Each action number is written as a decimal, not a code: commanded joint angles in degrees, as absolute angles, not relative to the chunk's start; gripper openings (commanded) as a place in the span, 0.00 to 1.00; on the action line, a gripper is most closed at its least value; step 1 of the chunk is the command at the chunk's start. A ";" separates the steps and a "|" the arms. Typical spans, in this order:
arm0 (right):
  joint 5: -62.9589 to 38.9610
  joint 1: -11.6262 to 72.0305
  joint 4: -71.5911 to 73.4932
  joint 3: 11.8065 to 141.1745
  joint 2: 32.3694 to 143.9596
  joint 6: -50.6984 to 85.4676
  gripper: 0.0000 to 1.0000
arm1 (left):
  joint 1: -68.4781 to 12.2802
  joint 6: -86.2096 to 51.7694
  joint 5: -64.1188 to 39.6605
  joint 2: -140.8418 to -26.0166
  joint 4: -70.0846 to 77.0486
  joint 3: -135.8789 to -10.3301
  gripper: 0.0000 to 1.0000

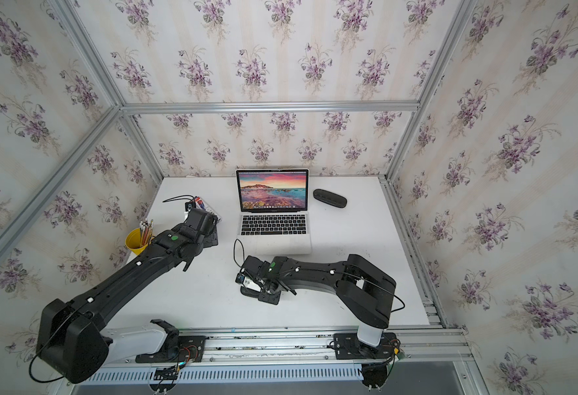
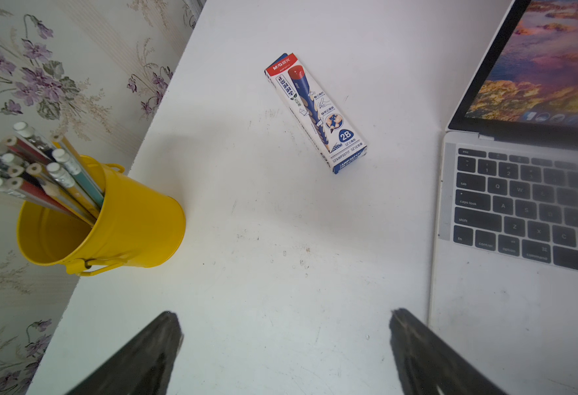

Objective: Remove the wireless mouse receiver from the laptop
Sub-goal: Insert the USB plug into the mouse.

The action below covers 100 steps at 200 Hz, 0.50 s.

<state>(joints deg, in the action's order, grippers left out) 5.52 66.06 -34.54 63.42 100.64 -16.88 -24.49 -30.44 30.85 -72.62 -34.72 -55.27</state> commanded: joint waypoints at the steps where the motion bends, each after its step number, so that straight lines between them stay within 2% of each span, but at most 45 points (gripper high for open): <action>1: 6.58 66.14 -35.25 63.77 100.81 -17.05 0.13 | -24.43 -30.26 30.85 -72.77 -33.57 -55.37 0.99; 36: 6.38 66.17 -35.20 63.91 100.83 -17.05 0.24 | -24.33 -30.24 30.77 -73.05 -33.49 -55.37 0.99; 100: 6.03 66.16 -34.98 64.03 100.72 -17.14 0.27 | -24.22 -30.19 30.85 -73.04 -33.47 -55.28 0.99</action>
<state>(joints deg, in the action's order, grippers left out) 5.96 66.04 -34.52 63.57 100.66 -16.91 -24.29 -30.41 30.65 -73.01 -34.68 -55.27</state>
